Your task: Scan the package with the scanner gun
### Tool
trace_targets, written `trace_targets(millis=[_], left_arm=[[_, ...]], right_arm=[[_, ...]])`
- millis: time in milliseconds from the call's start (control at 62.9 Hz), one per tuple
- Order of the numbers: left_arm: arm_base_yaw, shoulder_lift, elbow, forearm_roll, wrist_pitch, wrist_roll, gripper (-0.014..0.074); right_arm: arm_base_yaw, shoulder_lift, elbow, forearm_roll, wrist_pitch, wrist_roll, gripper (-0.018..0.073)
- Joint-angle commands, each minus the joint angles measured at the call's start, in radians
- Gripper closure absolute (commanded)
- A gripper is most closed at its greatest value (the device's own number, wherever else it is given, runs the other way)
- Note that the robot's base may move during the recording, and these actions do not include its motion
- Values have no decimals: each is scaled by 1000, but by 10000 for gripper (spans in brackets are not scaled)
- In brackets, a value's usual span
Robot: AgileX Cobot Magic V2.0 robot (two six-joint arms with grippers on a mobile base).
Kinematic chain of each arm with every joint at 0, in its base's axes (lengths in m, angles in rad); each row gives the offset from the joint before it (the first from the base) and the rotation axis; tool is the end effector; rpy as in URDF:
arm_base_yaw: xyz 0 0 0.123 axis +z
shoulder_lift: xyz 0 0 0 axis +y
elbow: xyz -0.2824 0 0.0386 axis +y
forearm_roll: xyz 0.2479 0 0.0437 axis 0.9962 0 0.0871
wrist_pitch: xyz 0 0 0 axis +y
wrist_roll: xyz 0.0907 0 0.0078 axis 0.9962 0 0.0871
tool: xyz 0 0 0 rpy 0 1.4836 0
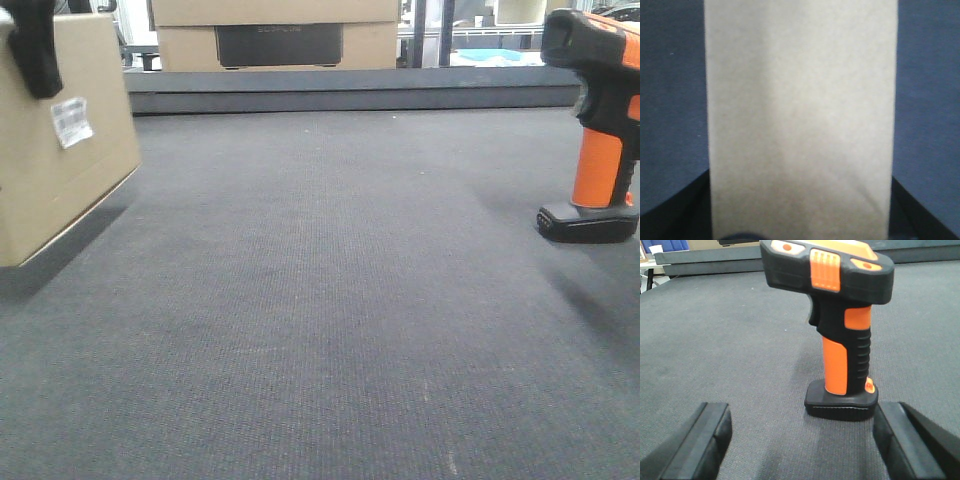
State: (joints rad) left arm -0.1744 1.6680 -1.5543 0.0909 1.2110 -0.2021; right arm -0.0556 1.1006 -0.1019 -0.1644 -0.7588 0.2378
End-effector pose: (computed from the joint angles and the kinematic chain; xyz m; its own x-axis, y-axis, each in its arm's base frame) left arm 0.3428 -0.0525 0.3299 -0.9414 -0.0053 -0.3373 -0.0141 0.9996 0.0235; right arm 0.1670 0.0010 0.1930 -0.1640 0.1263 -0.9783 -0.0367 0.9903 0.1340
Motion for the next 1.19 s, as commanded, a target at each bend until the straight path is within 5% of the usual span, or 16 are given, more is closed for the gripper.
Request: trace_targets(millis=[0, 397, 683, 763, 1176], left_arm=[[2, 2, -2, 18, -8, -11, 707], [3, 3, 67, -3, -85, -11, 664], [3, 4, 67, -18, -82, -11, 80], [3, 4, 67, -18, -80, -11, 16], [3, -137, 7, 25, -50, -20, 100]], right_arm=[[-1, -7, 5, -5, -9, -2, 83], [-1, -7, 5, -5, -9, -2, 83], [-1, -7, 5, -5, -9, -2, 83], [-1, -7, 5, -5, -9, -2, 83], [-1, -7, 5, -5, -9, -2, 83]])
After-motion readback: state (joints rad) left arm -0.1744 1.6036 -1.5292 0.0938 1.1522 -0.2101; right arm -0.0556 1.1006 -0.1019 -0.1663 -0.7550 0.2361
